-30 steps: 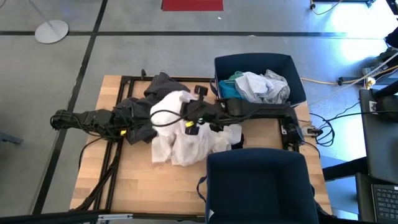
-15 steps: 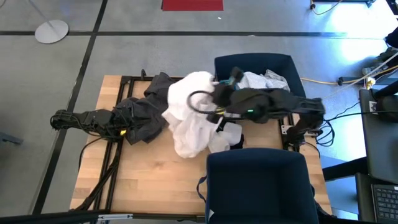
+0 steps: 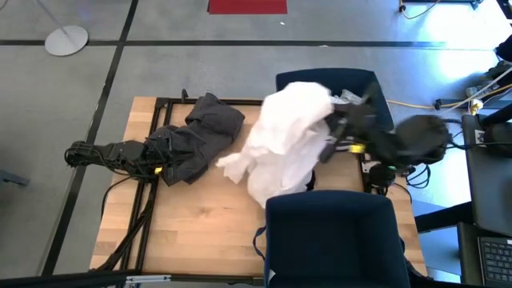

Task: Sort clothes
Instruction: Put the white shirt into the bottom laundry bin

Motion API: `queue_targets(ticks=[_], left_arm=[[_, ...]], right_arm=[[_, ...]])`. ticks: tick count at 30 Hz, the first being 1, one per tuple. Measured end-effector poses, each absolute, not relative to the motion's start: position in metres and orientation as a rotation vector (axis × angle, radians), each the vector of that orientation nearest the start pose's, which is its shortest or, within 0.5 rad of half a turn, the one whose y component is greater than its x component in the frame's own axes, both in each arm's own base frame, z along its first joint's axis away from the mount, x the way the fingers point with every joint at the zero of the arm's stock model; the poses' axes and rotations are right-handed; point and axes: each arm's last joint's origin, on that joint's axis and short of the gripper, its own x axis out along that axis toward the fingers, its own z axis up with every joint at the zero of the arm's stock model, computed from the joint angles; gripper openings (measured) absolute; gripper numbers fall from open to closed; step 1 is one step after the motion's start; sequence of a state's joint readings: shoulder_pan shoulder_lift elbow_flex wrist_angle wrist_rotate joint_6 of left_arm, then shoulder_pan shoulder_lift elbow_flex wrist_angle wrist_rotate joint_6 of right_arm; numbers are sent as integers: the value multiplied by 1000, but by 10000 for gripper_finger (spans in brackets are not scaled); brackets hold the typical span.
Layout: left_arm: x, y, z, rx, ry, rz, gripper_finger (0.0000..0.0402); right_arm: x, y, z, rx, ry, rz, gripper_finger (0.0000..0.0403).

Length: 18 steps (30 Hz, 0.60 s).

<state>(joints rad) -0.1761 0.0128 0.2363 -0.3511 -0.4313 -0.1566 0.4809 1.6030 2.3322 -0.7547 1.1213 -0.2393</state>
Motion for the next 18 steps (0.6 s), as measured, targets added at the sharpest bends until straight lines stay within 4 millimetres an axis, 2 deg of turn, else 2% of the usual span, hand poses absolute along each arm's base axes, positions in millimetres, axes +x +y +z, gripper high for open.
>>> queue_targets(ticks=[6,10,12,15,18], left_arm=[[76,-1,208,-118,100,264,40],[76,-1,208,-120,103,264,40],[76,-1,207,-121,105,265,40],[76,-1,207,-120,106,265,40],[76,-1,207,-120,106,265,40]], right_arm=[[203,119,597,-245,14,-660,15],[180,138,608,-225,36,-699,12],[170,146,611,-202,72,-723,11],[159,159,612,-165,57,-656,12],[156,174,608,-137,45,-607,12]])
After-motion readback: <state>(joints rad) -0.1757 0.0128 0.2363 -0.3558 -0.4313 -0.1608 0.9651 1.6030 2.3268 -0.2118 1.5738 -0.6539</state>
